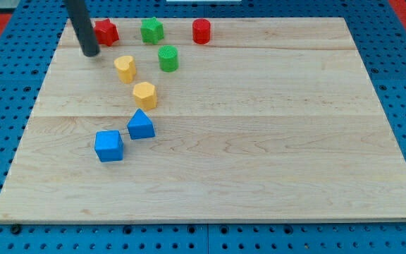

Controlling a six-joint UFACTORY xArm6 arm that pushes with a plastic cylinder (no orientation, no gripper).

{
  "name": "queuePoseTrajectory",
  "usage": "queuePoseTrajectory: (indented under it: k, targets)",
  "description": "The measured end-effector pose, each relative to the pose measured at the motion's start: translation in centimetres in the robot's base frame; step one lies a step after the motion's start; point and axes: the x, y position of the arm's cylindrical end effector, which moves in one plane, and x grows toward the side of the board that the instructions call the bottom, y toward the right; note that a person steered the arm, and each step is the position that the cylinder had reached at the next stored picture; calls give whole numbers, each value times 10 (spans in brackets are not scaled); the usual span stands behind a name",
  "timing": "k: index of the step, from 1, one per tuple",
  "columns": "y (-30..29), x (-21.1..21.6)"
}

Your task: Slide the yellow hexagon towards the center

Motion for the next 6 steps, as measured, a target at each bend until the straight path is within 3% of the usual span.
queuePoseTrajectory:
  k: [1, 3, 6]
  targets:
    - [29, 20]
    - [7, 44]
    - [34, 86]
